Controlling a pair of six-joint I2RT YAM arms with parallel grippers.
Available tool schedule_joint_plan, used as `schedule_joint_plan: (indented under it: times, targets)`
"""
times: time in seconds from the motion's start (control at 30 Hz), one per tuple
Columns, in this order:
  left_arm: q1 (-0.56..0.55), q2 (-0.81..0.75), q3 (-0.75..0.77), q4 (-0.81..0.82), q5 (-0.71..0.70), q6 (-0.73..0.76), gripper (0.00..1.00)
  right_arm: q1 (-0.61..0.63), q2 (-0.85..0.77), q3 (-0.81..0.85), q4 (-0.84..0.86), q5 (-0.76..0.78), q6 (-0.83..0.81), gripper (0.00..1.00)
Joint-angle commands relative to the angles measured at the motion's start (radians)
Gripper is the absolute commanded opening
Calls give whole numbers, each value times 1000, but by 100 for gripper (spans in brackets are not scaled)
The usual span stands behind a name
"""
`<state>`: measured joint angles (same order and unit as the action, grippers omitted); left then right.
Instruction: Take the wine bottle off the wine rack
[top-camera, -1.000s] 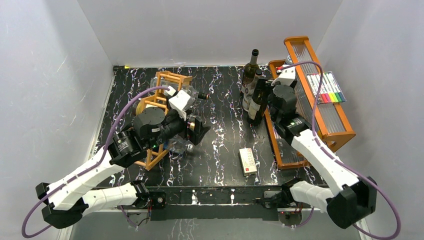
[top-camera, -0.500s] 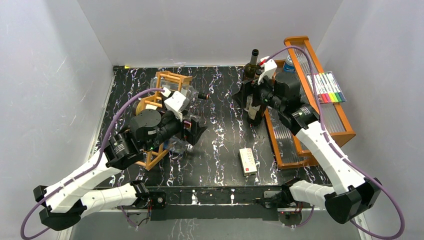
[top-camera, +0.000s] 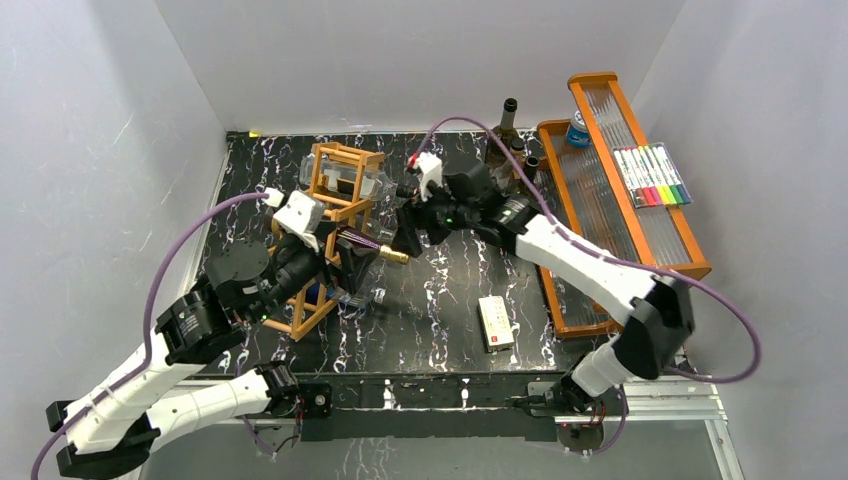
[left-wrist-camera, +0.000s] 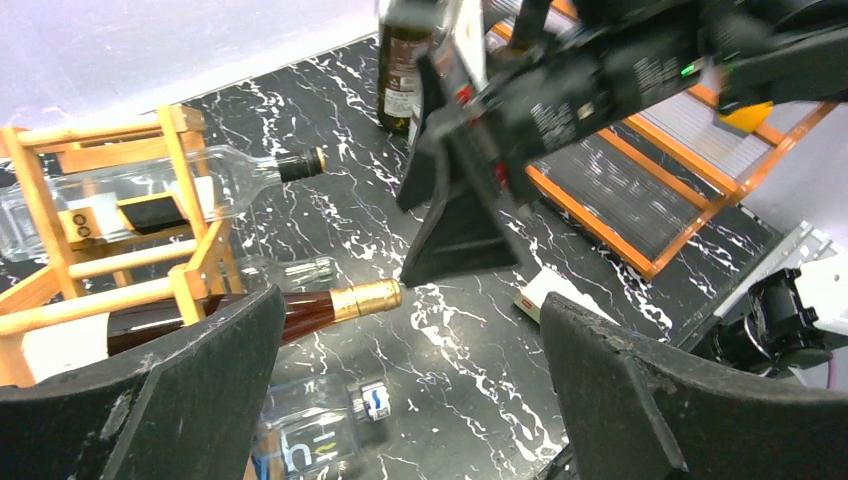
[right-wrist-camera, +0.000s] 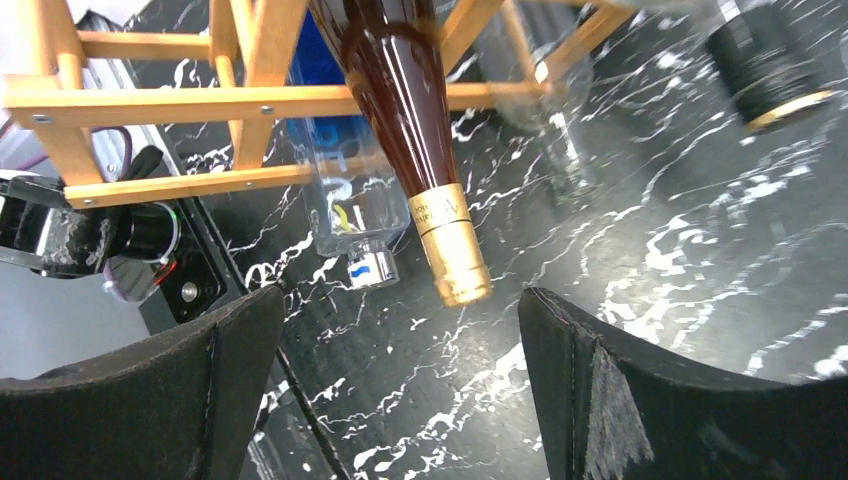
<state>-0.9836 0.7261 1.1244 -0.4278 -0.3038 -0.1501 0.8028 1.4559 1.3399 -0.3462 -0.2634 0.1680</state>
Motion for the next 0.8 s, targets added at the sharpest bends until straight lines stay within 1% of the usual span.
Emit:
schedule_joint_plan:
  times: [0.0, 0.07, 0.17, 0.27, 0.37, 0.57, 0.77]
  targets:
    - [2, -16, 2, -41, -65, -16, 98, -5, 125, 79, 22, -134, 74, 98]
    - [2, -15, 2, -50, -64, -25, 98, -6, 191, 116, 30, -212, 92, 98]
    - [2, -13, -4, -54, -61, -39, 98, -5, 305, 192, 8, -270, 105, 98]
    - [2, -13, -8, -54, -61, -52, 98, -5, 373, 217, 8, -317, 106, 98]
    - [2, -10, -14, -54, -58, -64, 98, -5, 404, 210, 38, -361, 109, 98]
    - [1, 6, -23, -47, -52, -72, 98, -5, 421, 148, 163, -474, 129, 88]
    - [2, 30, -16, -33, -34, -72, 98, -4, 452, 129, 211, -499, 119, 85]
